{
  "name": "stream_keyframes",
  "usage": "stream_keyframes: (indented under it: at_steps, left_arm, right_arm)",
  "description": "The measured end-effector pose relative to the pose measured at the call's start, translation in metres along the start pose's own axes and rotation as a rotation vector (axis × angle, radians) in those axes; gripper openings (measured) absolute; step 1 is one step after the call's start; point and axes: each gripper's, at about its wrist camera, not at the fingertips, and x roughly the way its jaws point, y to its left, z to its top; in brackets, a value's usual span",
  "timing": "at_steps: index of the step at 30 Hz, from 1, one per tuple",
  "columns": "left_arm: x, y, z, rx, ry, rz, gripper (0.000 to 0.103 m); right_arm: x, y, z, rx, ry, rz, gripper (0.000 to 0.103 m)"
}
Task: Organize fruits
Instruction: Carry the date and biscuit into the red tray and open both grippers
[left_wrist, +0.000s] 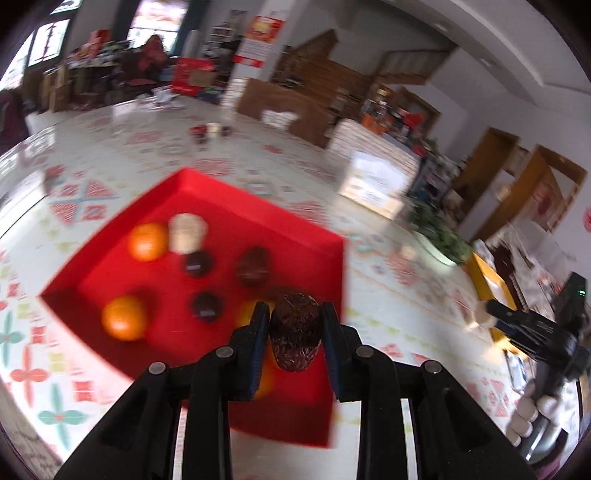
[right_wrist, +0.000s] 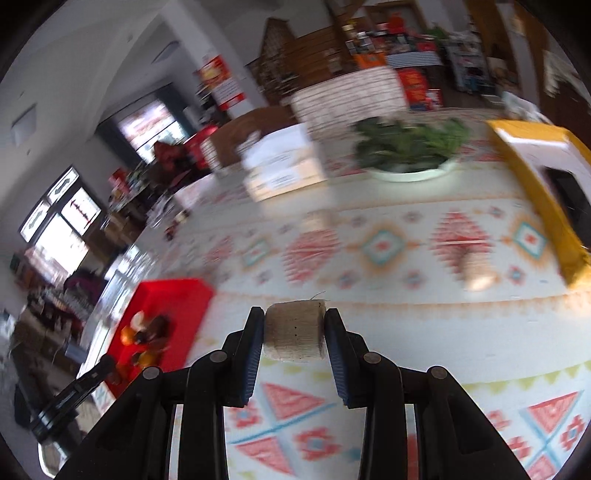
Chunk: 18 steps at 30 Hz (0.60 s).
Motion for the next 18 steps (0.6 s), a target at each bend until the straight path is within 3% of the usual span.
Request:
stream_keyframes:
  at_steps: [5, 14, 16, 18]
  left_arm:
    - [0.002, 0.047, 0.003, -0.087, 0.002, 0.048, 0.027]
    - [0.007, 0.078, 0.001, -0.133, 0.018, 0.052, 0.029]
    - [0.003, 0.080, 0.005, -0.127, 0.004, 0.052, 0.035]
    - [-0.004, 0.082, 0.008, -0.134, -0.017, 0.043, 0.051]
  right_arm:
    - [0.032, 0.065, -0.009, -0.097, 0.072, 0.063, 0.037]
    - [0.099, 0.166, -0.037, -0.239, 0.222, 0.173, 0.037]
    - [0.110, 0.180, -0.042, -0.254, 0.250, 0.194, 0.037]
    - [0.121, 0.194, -0.049, -0.268, 0.276, 0.217, 0.037]
